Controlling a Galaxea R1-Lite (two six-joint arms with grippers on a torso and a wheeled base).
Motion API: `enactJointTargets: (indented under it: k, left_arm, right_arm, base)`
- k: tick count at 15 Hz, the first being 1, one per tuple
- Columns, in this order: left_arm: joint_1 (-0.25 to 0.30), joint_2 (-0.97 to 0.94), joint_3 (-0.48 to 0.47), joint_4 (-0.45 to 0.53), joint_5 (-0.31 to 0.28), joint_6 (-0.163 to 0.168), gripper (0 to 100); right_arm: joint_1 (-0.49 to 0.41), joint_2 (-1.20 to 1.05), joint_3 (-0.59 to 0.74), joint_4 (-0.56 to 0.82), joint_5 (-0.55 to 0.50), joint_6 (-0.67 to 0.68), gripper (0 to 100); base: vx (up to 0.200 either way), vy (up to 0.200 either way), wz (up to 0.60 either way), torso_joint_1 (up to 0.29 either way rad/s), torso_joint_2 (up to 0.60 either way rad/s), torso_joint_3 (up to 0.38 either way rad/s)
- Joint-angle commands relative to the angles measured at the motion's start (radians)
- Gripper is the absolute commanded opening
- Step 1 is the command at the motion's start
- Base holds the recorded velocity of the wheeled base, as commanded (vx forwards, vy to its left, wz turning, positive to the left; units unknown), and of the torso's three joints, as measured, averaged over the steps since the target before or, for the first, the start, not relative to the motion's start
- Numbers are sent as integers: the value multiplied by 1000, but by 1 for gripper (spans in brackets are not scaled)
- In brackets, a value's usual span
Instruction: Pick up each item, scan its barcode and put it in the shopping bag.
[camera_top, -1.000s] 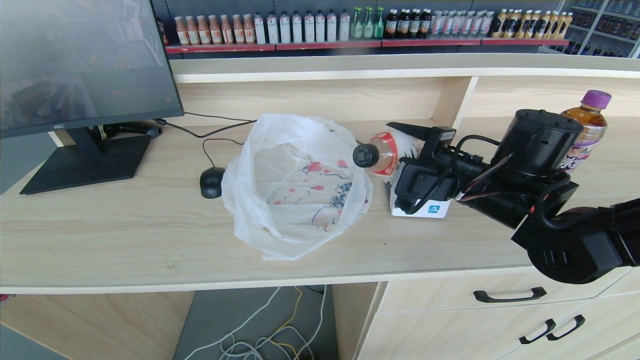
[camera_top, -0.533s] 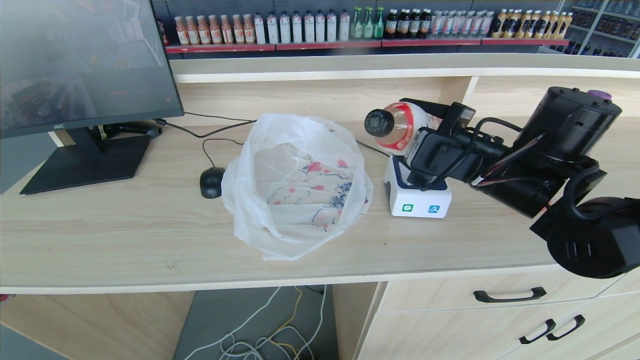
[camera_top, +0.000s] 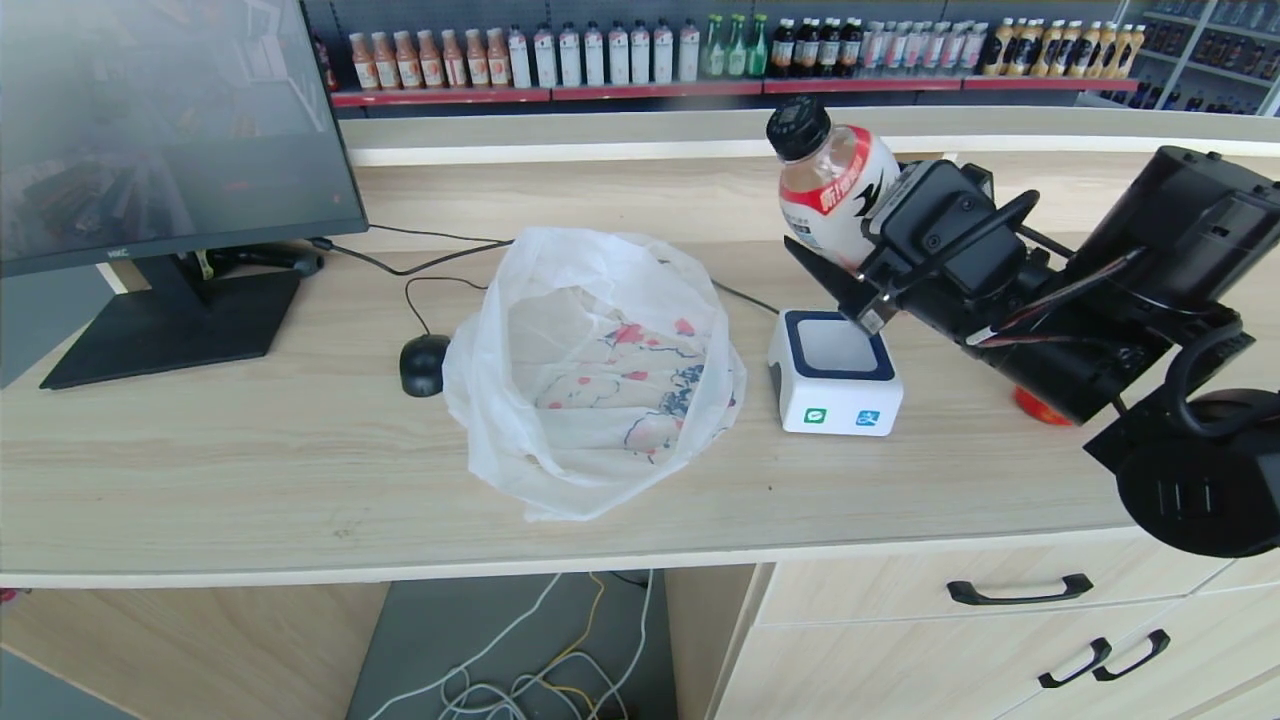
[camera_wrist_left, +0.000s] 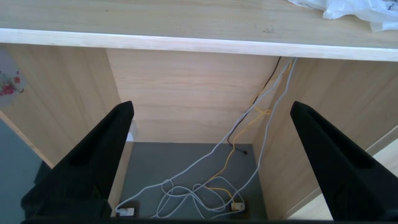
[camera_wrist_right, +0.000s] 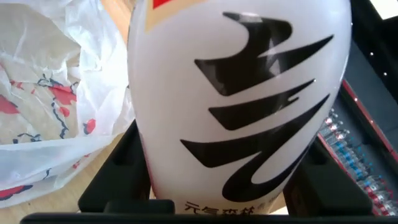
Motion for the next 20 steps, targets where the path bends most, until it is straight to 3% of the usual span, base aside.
enactJointTargets:
  k: [1,6,10,13,20]
  left_arm:
    - [0,0,0,0,0,0,100]
    - [0,0,0,0,0,0,100]
    - [0,0,0,0,0,0,100]
    - [0,0,0,0,0,0,100]
    - [0,1,0,0,0,-5,100]
  right_arm:
    - [-1,1,9,-17,-24,65,0]
    - [-6,7,43,-67,-79,286,0]
    - [-7,-18,142,-148,-241,542,0]
    - [-7,-28,222,-171,-244,705,0]
    - [-13,-31,219,-202,-243,716,0]
  base:
    - [0,0,0,0,0,0]
    - [0,0,0,0,0,0]
    - [0,0,0,0,0,0]
    - [0,0,0,0,0,0]
    - [0,0,0,0,0,0]
